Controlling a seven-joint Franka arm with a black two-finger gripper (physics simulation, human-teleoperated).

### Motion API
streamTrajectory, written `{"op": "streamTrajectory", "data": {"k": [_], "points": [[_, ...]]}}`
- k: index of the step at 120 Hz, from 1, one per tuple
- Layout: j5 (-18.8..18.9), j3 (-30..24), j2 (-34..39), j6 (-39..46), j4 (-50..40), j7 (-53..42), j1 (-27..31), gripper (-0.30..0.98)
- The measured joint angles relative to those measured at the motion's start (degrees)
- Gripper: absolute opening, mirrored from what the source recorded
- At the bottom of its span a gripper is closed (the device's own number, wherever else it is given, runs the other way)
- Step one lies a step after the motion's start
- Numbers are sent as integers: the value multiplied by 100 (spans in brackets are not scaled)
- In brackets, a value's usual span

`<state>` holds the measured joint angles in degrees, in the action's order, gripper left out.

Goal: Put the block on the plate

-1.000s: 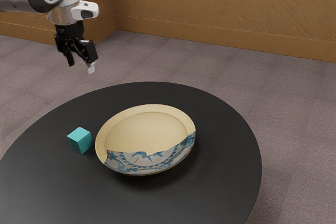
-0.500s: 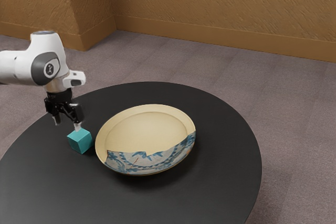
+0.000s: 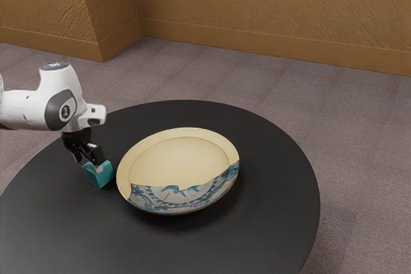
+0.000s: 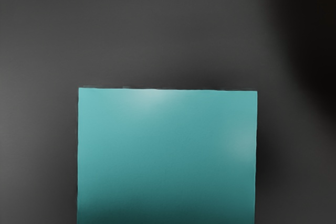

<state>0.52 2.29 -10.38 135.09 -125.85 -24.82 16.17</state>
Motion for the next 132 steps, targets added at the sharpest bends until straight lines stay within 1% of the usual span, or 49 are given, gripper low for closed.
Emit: {"op": "streamTrajectory", "data": {"k": [60,73,93,116,132], "points": [[-20,-1,-549,287,193,-510,-70,68],[-33,-3,-637,339,296,-565,-92,62],[-103,-9,-654,385,363,-620,-90,44],[-165,-13,-602,413,366,-641,-90,38],[-176,-71,-186,379,345,-629,-127,36]]}}
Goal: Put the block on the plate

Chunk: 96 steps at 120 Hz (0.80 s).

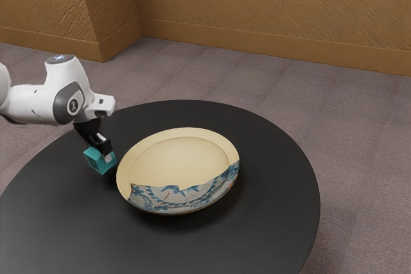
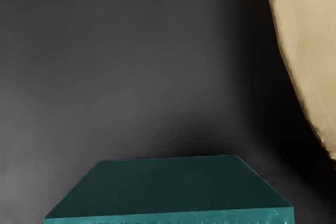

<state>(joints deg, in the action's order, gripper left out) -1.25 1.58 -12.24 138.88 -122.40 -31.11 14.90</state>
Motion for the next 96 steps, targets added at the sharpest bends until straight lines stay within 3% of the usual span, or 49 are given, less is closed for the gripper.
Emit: {"op": "streamTrajectory", "data": {"k": [20,36,52,68,96], "points": [[0,-31,541,-146,234,35,-369,36],[-53,-17,-48,-223,1112,54,-1102,38],[-160,-3,-223,-438,1144,146,-1694,38],[-204,-23,-383,-567,996,275,-1876,39],[-260,-26,-300,-696,1034,409,-1924,58]]}}
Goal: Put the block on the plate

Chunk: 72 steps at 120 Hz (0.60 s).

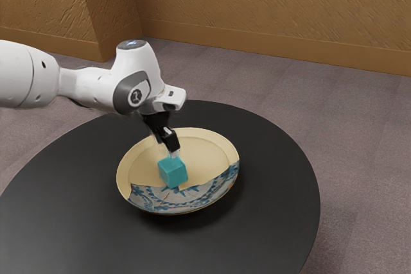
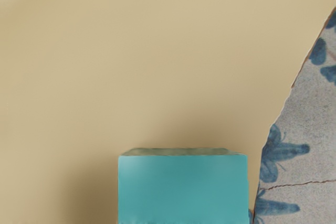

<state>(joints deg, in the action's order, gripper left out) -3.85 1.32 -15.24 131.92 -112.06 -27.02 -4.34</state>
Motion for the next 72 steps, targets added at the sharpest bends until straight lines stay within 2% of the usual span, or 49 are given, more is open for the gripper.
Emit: {"op": "streamTrajectory", "data": {"k": [24,50,72], "points": [[-1,-17,719,-590,239,93,40,64],[76,49,854,-2099,1849,256,123,67],[84,61,855,-3126,2587,364,190,68]]}}
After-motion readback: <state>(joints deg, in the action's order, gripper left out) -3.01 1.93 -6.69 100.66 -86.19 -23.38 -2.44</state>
